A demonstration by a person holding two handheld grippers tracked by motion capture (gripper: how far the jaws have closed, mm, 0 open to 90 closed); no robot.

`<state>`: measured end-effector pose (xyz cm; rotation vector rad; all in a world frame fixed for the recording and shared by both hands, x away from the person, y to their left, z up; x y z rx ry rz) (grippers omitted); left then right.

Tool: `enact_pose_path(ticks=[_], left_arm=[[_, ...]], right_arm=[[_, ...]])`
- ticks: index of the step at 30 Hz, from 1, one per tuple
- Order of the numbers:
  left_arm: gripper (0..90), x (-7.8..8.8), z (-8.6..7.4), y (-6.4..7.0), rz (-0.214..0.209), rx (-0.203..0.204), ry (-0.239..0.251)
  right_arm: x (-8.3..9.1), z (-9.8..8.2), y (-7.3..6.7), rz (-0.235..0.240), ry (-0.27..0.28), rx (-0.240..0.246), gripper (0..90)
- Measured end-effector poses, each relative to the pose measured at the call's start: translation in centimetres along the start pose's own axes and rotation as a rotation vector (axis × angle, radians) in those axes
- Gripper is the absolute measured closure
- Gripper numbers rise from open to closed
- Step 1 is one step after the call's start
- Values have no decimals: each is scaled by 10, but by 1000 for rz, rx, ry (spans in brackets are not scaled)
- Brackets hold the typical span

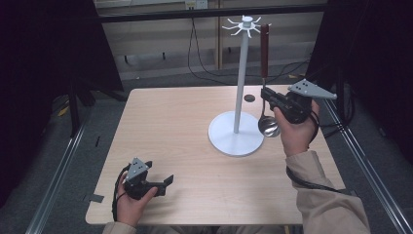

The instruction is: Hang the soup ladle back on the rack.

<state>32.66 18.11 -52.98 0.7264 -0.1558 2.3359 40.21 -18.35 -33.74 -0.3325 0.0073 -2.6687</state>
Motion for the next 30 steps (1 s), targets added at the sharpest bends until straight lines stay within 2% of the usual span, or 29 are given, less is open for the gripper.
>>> enact_pose_path(ticks=[15, 26, 30], left_arm=[[18, 1, -2, -1, -4, 10, 1], [18, 8, -4, -6, 20, 13, -3], [19, 9, -5, -6, 18, 19, 1]], right_arm=[[-10, -1, -3, 25, 6, -14, 860], [-20, -5, -10, 44, 27, -28, 854], [-23, -4, -12, 51, 28, -32, 851]])
Point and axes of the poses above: each handheld gripper's, and its own axes: x roughly backward along the jaws, z roughly out of its top, y roughly to its right, the point moved 8 cm from there along -x, roughly forward along the jaws, and after that the axes turned 3 degrees about -y, right-handed, at the moved point
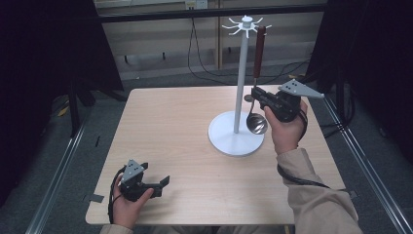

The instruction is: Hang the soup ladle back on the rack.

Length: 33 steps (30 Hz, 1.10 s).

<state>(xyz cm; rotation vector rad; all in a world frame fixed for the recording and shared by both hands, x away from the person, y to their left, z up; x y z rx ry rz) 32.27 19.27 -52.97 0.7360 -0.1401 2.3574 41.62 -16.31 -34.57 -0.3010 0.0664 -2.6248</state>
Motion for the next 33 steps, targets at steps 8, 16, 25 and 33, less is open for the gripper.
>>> enact_pose_path(ticks=[8, 16, 25, 33], left_arm=[[19, 0, 2, 1, -4, 15, 10], [21, 0, 3, 2, -9, -8, 4], [21, 1, 3, 0, -4, -12, 4], [21, 0, 4, 2, -4, -18, 5]], right_arm=[[-1, 2, -2, 6, 12, 11, 790], [0, 4, -4, -5, 10, 29, 668], [4, -2, 0, -29, -11, 31, 500], [11, -13, -1, -22, -31, 33, 377]])
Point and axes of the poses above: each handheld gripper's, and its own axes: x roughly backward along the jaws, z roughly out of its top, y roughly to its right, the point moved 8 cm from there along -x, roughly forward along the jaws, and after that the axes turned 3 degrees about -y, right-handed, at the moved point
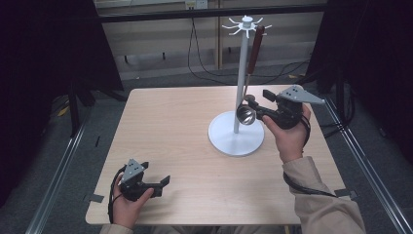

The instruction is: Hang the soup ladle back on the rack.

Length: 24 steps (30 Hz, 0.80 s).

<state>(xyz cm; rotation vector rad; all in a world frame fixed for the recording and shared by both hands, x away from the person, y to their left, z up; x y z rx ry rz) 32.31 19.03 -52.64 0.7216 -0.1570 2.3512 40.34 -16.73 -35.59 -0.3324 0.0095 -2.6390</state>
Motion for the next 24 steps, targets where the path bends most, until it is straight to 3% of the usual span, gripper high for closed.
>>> enact_pose_path(ticks=[9, 24], left_arm=[[21, 0, 0, 2, 1, -3, -7], [21, -1, 0, 3, -9, -2, -6]], right_arm=[[7, -12, -6, 23, -5, 12, 283], [18, -33, -8, 30, -23, 16, 211]])
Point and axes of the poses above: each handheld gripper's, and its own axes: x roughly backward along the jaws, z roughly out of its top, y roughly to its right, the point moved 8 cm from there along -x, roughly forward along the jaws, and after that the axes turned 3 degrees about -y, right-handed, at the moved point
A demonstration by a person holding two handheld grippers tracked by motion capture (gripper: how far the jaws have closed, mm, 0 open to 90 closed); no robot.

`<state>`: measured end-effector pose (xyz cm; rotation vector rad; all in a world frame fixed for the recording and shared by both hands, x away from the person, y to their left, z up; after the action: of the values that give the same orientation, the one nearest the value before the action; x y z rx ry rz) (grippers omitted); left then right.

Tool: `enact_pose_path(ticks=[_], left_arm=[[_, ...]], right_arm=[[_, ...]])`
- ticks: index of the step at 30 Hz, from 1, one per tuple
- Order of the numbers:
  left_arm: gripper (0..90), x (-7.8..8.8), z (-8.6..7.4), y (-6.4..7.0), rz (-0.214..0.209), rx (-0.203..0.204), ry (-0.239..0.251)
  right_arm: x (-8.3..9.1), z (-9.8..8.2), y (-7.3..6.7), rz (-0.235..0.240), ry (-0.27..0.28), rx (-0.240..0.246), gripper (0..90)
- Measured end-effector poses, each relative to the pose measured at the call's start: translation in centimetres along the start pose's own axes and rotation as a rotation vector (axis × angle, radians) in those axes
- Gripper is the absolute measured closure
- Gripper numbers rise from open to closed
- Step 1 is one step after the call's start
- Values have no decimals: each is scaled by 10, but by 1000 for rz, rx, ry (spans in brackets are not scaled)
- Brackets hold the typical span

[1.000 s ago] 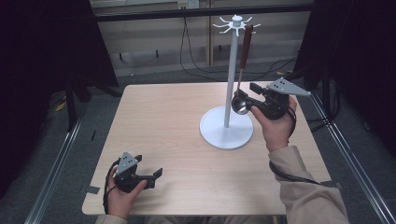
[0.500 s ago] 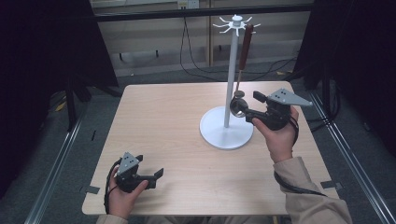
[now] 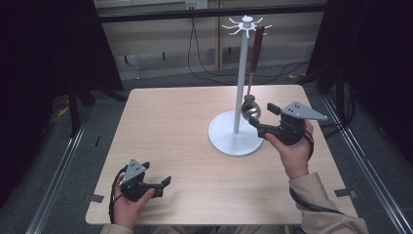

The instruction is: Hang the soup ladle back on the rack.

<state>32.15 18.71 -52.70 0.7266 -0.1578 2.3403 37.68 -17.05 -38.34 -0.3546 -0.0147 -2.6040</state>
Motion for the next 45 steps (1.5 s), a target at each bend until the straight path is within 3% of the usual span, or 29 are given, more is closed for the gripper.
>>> enact_pose_path(ticks=[15, 45], left_arm=[[21, 0, 0, 1, 1, -2, 2], [21, 0, 0, 1, -3, -6, 2]], right_arm=[[9, -28, -11, 30, -38, 17, 176], [25, -84, -12, 51, -108, 10, 153]])
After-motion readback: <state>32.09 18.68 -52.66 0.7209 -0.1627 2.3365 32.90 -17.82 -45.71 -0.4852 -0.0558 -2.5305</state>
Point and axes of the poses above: each handheld gripper's, and its own axes: x roughly backward along the jaws, z roughly out of its top, y roughly to its right, the point moved 8 cm from there along -x, roughly forward along the jaws, and after that the axes turned 3 degrees about -y, right-handed, at the moved point
